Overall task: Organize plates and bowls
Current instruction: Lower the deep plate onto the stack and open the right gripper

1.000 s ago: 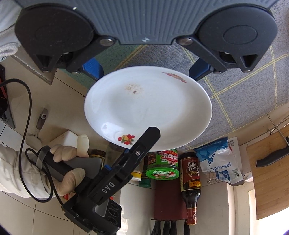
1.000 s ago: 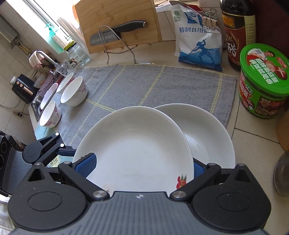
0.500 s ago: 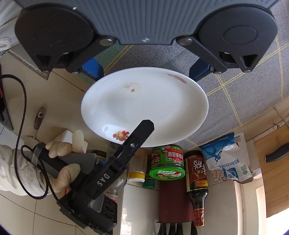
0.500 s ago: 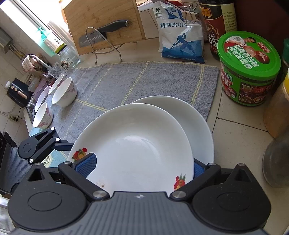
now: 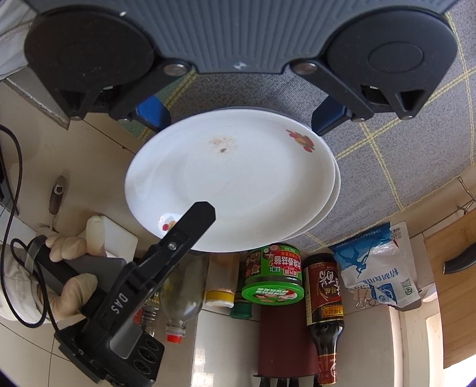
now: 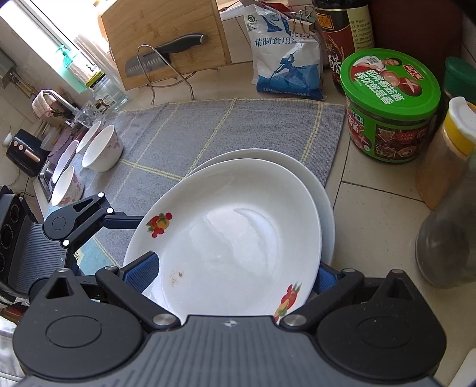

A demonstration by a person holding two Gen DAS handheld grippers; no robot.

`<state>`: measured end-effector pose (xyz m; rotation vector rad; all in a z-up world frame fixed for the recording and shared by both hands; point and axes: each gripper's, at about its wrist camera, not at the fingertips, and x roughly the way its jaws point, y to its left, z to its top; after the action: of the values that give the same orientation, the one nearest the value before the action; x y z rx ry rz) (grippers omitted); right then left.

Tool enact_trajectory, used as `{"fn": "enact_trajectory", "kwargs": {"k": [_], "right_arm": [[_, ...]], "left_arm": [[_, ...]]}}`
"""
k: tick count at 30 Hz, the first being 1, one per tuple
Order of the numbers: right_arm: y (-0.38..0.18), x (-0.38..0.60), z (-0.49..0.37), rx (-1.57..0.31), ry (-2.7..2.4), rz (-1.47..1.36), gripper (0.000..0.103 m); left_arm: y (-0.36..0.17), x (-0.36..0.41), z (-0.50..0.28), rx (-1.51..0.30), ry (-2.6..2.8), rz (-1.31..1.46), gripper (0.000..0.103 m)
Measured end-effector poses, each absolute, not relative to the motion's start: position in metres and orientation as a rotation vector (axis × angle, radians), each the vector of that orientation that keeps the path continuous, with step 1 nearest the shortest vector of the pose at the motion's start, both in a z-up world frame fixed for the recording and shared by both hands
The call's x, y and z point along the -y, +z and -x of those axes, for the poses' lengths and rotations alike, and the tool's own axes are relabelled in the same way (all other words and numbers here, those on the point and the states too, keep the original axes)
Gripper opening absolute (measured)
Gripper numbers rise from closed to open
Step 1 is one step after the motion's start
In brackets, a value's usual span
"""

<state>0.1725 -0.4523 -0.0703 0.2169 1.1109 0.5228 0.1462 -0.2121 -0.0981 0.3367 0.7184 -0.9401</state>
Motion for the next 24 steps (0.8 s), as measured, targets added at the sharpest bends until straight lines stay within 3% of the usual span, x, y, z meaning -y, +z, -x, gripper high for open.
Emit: {"fn": "enact_trajectory", "kwargs": {"k": [24], "right_arm": [[-0.062, 0.429, -0.158, -1.121, 0.359, -0.136, 0.103]], "left_arm": [[-0.103, 0.210, -0.153, -0.687, -0.987, -0.356, 0.100]]}}
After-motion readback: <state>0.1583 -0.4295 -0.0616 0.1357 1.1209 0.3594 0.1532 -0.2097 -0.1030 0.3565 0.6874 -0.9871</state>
